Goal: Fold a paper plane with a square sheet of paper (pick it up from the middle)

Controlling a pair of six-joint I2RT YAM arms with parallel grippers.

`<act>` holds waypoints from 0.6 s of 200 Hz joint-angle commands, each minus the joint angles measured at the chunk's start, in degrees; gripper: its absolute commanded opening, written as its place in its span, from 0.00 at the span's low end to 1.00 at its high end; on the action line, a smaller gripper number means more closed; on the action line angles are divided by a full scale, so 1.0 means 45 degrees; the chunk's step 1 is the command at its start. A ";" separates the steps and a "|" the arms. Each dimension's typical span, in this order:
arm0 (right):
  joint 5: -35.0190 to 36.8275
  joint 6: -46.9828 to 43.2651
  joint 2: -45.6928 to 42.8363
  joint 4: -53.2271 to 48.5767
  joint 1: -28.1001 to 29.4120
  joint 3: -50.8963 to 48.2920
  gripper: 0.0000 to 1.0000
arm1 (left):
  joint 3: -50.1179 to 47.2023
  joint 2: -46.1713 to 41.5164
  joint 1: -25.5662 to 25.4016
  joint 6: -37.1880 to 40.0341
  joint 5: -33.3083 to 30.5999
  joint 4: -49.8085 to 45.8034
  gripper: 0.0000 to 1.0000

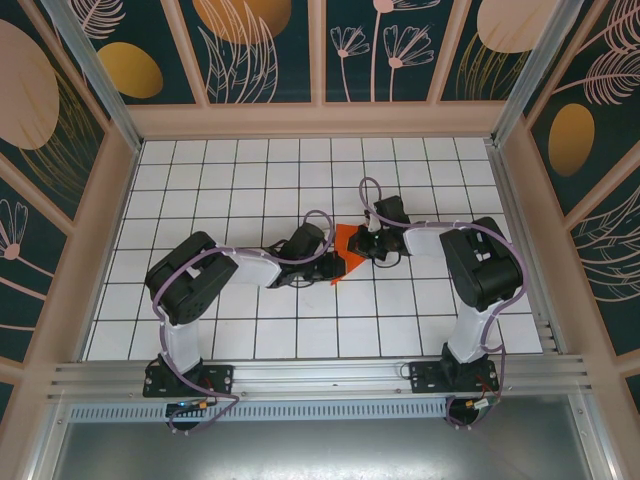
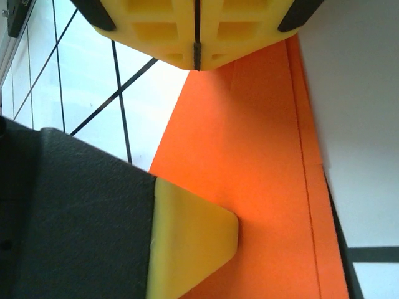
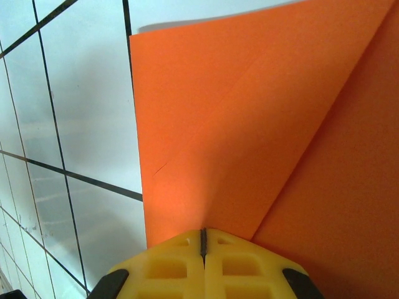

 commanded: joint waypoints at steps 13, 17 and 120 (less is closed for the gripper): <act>0.1424 -0.0349 0.1008 -0.1365 0.0138 -0.0280 0.00 | -0.0412 0.0126 -0.0109 -0.0202 0.0197 0.0055 0.09; 0.1437 -0.0344 0.1001 -0.1386 0.0138 -0.0280 0.00 | -0.0440 0.0128 -0.0118 -0.0230 0.0197 0.0087 0.09; 0.1498 -0.0407 0.1035 -0.1474 0.0139 -0.0289 0.00 | 0.0379 -0.0585 -0.0140 0.0518 -0.0608 -0.0805 0.10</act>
